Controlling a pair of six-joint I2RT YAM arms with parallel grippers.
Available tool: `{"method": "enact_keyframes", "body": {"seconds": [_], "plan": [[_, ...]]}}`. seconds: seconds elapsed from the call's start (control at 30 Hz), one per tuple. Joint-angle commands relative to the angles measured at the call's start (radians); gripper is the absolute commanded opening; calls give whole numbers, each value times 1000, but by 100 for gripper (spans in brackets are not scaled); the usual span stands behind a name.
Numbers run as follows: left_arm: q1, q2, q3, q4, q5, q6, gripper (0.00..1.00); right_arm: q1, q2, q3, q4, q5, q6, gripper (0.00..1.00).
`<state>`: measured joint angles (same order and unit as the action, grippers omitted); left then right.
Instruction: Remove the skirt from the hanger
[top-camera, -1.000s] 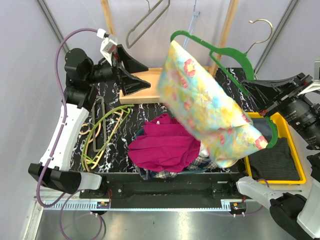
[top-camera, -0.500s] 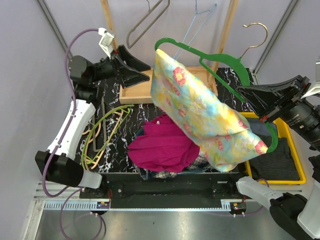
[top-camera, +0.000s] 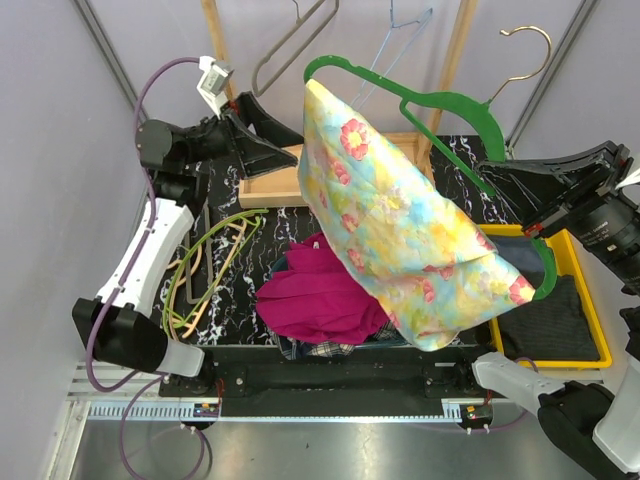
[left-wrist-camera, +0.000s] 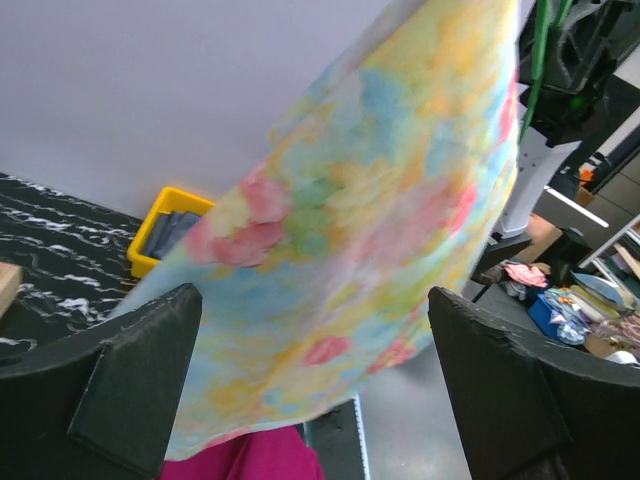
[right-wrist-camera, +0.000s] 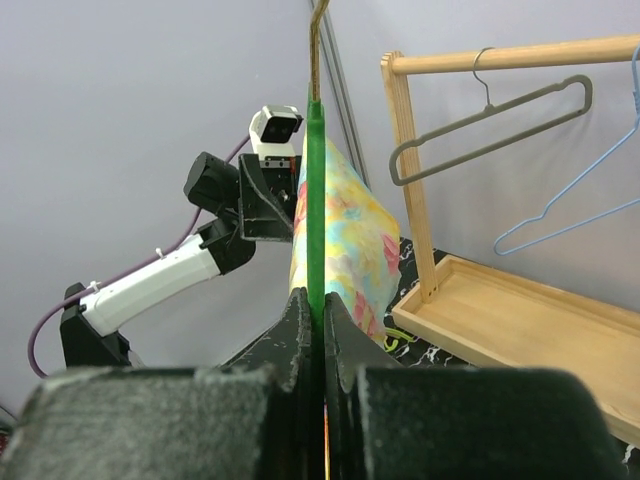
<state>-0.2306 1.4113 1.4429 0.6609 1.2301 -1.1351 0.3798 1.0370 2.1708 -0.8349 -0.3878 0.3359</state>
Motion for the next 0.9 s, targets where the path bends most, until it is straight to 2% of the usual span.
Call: {"method": "enact_keyframes", "body": {"seconds": [0.0,0.13,0.23,0.57,0.8,0.87], "plan": [[101,31,79,78,16,-9,99,4,11,50,96,-16,20,0],[180,57,125,89,37,-9,99,4,17,58,94,-20,20,0],[198,57,117,95,35,-37,99,4,21,61,95,-23,18,0],[-15,15,-4,85,26,-49,99,2,32,50,117,-14,9,0],[-33,43,-7,83,12,-29,98,4,31,37,122,3,-8,0],[-48,48,11,85,19,-31,94,4,31,29,125,7,-11,0]]}}
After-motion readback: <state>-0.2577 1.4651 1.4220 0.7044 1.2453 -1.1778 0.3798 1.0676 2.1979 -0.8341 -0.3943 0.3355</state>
